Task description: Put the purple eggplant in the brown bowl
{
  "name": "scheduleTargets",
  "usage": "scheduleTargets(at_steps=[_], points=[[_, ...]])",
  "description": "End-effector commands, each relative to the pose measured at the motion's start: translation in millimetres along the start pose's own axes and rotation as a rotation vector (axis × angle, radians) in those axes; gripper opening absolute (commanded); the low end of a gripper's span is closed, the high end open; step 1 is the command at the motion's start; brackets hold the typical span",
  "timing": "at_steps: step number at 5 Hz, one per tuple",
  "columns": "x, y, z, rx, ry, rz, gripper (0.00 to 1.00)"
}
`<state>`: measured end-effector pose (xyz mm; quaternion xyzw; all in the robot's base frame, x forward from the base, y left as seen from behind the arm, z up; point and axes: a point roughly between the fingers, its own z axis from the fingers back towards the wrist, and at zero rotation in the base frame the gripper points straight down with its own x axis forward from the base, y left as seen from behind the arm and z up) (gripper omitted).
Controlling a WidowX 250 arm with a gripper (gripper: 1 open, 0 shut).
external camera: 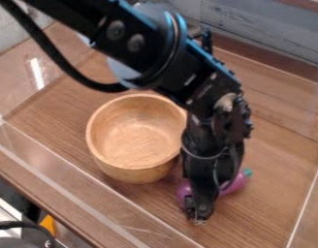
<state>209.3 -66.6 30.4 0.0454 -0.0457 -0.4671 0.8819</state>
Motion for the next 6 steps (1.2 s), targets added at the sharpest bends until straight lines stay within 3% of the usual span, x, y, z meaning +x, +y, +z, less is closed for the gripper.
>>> scheduleTargets(at_steps=[1,2,5,6], points=[[10.3,3.4,-1.0,0.028,-0.055,0.034,1.0],[9.0,5.0,-3.8,0.026,-0.048,0.049,0.0],[4.3,4.5,-6.9,0.005,-0.039,0.045,0.0],[-3.4,3.6,-10.1,-0.001,-0.033,0.064,0.0]])
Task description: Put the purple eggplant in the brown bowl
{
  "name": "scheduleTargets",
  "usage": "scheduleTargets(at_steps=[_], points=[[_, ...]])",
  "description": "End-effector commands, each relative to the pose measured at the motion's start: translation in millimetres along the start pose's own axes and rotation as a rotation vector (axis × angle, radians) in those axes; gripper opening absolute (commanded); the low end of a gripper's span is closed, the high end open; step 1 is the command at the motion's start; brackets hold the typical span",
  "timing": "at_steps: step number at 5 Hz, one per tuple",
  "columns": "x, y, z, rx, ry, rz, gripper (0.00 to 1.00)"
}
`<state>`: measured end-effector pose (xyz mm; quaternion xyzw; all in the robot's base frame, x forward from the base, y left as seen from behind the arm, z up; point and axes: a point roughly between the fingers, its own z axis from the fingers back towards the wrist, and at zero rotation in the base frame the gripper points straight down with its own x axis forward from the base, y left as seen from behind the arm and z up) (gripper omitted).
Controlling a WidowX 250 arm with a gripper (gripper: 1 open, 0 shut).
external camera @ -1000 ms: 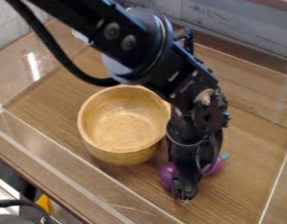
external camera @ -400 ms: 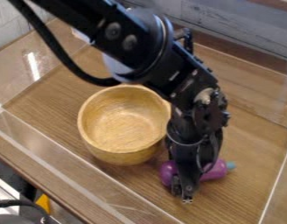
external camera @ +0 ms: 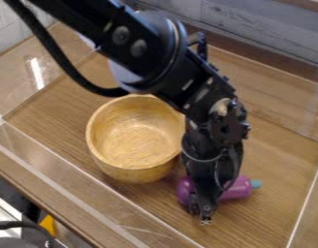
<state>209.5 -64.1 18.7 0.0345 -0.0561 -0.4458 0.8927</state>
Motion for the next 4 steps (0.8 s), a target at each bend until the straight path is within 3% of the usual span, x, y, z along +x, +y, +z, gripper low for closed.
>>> scheduleTargets(at_steps=[1,2,3,4], points=[[-8.2,3.7,2.5,0.003,-0.003,0.035,0.0],[-15.9,4.4,3.5,-0.002,0.003,0.059,1.0],[-11.2,8.3,7.2,0.001,0.005,0.055,0.0],[-6.4,11.9,11.9,0.003,0.006,0.052,0.0]])
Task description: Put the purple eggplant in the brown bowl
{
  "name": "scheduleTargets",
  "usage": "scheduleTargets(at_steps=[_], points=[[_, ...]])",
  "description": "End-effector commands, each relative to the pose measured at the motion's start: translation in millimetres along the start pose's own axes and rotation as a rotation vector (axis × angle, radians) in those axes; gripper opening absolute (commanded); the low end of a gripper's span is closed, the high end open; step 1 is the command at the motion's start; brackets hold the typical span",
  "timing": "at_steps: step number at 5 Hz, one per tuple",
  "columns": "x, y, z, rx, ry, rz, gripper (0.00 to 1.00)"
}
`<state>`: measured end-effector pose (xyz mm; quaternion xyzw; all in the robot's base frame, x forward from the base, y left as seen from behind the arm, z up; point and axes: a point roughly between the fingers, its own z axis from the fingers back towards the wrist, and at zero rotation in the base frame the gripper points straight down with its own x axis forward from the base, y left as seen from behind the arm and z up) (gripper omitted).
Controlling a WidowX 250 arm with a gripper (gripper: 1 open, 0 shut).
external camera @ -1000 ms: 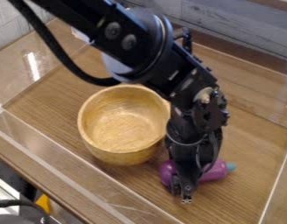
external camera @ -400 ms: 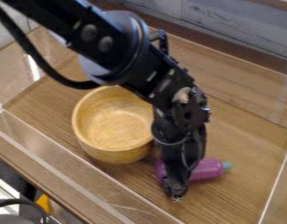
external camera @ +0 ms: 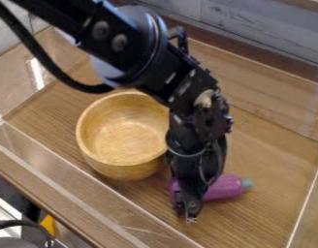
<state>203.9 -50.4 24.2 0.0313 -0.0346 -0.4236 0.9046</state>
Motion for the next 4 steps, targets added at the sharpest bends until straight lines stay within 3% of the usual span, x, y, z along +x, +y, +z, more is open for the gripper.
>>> scheduleTargets(at_steps=[1,2,4], points=[[4.5,7.1,19.2,0.029,-0.029,0.027,0.0],[1.1,7.7,32.8,0.033,-0.025,0.051,0.0],[-3.5,29.3,16.3,0.041,-0.018,0.087,0.0]])
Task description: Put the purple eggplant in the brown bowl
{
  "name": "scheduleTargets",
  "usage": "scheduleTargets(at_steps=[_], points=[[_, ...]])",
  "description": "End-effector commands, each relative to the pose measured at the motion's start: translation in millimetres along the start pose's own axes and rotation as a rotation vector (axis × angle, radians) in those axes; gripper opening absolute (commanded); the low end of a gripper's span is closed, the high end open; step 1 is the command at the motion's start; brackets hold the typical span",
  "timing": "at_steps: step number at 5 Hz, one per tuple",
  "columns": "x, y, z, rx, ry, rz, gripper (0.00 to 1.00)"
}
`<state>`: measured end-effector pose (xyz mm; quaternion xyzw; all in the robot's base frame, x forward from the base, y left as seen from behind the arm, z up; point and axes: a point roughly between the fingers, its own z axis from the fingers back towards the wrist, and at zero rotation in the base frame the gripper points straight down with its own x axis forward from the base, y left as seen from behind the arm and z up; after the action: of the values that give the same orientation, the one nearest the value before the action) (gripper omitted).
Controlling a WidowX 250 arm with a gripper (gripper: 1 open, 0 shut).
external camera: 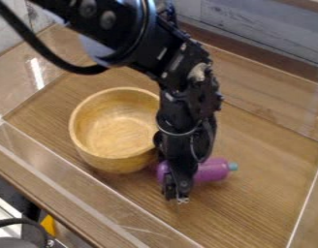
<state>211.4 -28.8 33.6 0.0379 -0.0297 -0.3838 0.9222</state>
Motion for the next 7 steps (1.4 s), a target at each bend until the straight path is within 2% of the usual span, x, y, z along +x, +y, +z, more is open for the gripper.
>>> scheduleTargets(at_steps=[1,2,4,7], points=[[1.1,1.2,5.5,0.032,-0.037,-0.006,0.0],[-5.7,-7.9,0.8,0.036,-0.038,-0.013,0.0],[-10.2,0.7,-5.5,0.042,-0.043,-0.004,0.0],[-0.9,4.9,5.4,0.047,-0.051,-0.018,0.0]])
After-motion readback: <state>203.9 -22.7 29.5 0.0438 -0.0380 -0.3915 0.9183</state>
